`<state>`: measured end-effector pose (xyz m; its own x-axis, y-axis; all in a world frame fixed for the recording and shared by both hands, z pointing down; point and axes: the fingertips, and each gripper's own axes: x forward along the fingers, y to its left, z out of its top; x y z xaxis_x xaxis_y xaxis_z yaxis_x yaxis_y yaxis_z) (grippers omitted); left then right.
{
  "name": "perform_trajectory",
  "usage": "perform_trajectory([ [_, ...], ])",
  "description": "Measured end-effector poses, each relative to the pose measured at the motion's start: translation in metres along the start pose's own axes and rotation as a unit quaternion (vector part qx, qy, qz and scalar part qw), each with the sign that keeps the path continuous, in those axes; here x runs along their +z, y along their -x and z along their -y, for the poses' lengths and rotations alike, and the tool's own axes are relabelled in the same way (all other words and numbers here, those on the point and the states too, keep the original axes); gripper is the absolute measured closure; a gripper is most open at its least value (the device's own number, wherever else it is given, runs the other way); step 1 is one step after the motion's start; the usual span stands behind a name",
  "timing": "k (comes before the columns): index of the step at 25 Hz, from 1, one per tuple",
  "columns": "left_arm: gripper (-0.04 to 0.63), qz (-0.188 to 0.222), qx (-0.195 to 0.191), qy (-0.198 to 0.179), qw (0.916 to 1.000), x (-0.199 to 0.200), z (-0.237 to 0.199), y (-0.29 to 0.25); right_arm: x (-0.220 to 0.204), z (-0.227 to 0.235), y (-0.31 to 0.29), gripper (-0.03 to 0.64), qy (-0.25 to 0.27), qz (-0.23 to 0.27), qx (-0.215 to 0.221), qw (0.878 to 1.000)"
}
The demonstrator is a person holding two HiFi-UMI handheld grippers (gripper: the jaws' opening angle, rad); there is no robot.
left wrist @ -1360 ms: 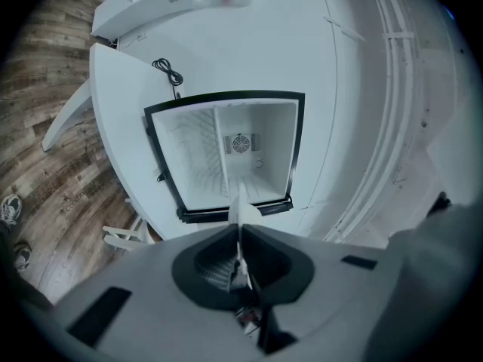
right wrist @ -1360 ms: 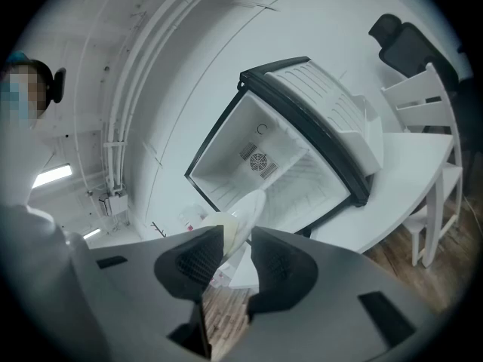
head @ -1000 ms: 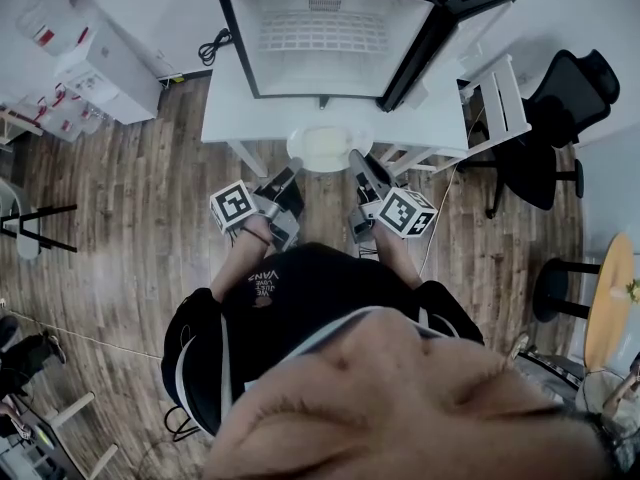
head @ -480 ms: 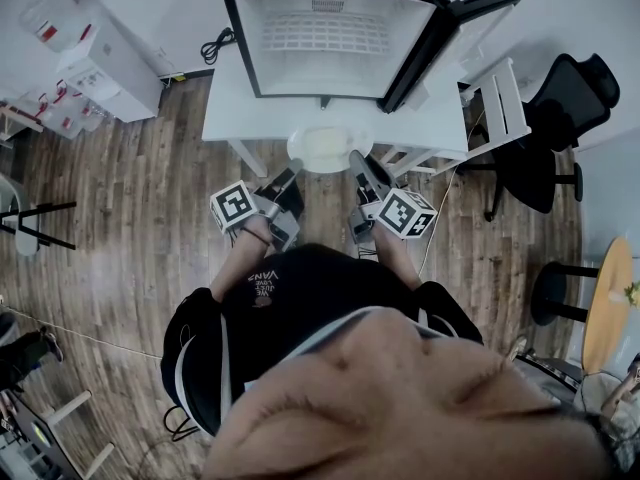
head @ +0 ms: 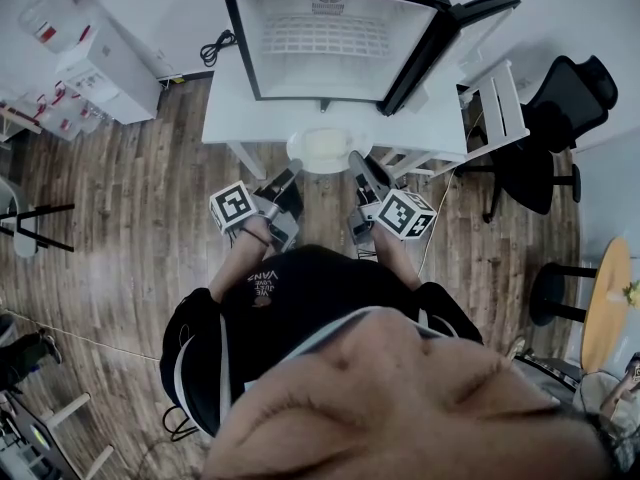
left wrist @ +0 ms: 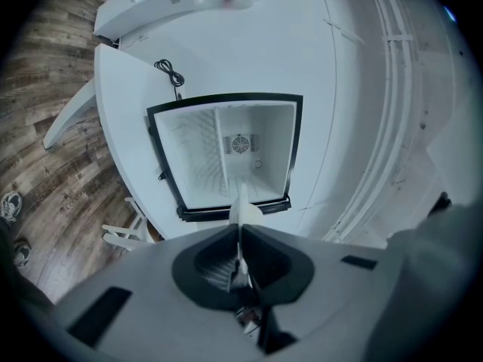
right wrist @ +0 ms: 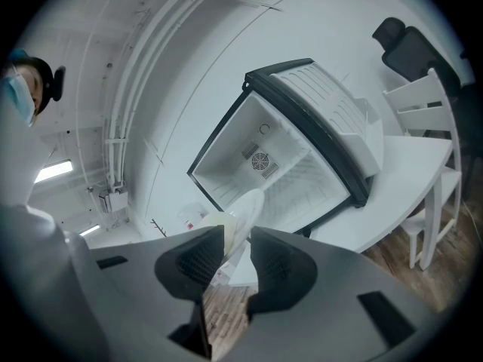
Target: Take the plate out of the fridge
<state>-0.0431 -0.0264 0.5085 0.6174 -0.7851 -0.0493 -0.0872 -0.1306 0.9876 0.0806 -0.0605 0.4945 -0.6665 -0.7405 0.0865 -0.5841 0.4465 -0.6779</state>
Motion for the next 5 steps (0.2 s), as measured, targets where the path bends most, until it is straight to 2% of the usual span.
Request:
perform_trajectory([
  [5,0.565,-0.002,0.000,0.003,1.0000,0.0058,0.0015,-0.0023,0.0026,-0.0010,-0.0061,0.500,0.001,-0.001,-0.002,1.000],
])
